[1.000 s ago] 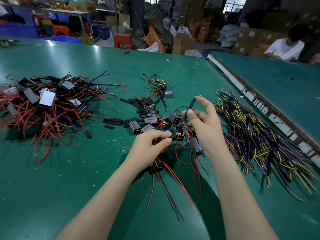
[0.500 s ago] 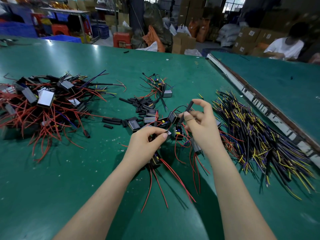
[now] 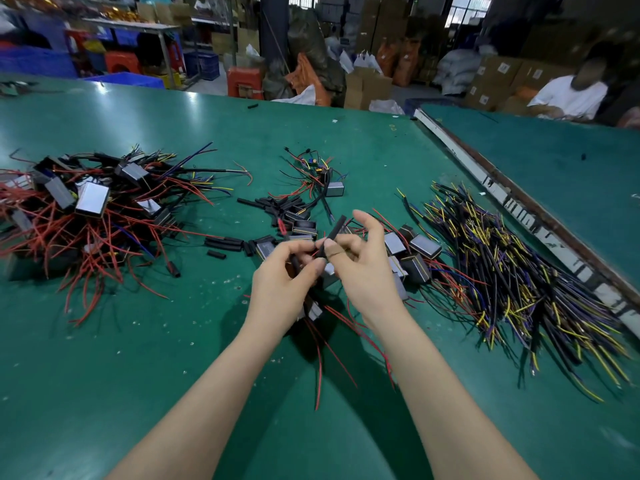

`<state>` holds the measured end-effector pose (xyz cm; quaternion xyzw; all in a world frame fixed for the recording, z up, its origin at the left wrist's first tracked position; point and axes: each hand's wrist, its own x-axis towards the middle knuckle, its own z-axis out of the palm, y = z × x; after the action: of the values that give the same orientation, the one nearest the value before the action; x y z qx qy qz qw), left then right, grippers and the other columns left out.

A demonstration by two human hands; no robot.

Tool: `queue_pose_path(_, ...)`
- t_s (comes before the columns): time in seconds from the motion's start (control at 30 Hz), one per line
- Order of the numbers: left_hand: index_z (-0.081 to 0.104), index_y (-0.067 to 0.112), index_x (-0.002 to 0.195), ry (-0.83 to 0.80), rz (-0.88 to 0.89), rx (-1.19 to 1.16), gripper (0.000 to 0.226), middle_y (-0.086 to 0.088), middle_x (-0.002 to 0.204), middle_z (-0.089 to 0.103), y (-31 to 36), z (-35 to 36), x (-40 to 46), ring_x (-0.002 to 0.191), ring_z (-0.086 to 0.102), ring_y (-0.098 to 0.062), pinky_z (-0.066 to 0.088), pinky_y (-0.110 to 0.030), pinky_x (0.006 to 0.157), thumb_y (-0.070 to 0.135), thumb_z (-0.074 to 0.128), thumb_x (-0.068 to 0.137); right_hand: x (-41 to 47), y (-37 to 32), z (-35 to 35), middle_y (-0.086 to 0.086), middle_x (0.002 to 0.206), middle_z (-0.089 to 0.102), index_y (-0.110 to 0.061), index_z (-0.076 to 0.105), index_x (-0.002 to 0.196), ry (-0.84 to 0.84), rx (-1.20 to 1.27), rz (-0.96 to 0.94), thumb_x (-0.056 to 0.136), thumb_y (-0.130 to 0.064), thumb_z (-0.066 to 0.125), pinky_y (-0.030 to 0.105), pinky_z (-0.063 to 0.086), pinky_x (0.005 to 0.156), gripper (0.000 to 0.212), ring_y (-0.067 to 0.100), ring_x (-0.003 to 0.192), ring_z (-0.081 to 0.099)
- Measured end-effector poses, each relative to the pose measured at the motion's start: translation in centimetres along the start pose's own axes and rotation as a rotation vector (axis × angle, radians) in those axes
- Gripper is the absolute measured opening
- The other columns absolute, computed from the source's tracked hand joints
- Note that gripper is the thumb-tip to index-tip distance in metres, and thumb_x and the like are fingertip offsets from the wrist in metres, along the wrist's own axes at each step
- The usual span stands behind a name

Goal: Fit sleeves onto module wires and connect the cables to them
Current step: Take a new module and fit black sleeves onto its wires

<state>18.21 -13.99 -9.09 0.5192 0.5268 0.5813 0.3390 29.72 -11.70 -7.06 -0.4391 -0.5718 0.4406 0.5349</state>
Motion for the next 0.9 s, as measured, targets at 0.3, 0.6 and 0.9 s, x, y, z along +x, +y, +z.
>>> queue_pose_path(0.3,0.061,0.045,0.093,0.000,0.078,0.030,0.015,0.005,0.100,0.066,0.4,-0.2,0.0,0.099,0.062,-0.020,0.048,-0.049,0.091,0.040,0.067,0.080,-0.1,-1.3,-1.5,-0.006,0.076,0.066,-0.019,0.053,0.105,-0.231,0.012,0.157,0.092,-0.004,0.060,0.009,0.040,0.050,0.021,-0.004,0.051,0.053)
queue_pose_path(0.6,0.067,0.037,0.077,-0.086,0.010,0.096,0.009,0.018,0.075,0.068,-0.2,-0.4,0.0,0.073,0.059,-0.003,0.047,-0.023,0.074,0.031,0.070,0.084,0.7,-1.5,-3.5,-0.016,0.077,0.065,-0.026,0.068,0.097,-0.133,-0.047,0.154,0.098,-0.022,0.052,0.013,0.043,0.057,0.016,-0.002,0.063,0.056)
queue_pose_path(0.9,0.061,0.024,0.071,-0.253,0.097,0.238,0.016,0.013,0.068,0.059,0.2,-0.3,-0.3,0.061,0.049,0.004,0.038,-0.011,0.061,0.019,0.066,0.086,0.7,-1.7,-3.7,-0.008,0.075,0.063,-0.021,0.064,0.085,0.057,-0.107,0.013,0.098,-0.013,0.053,0.007,0.040,0.054,0.019,-0.007,0.052,0.052)
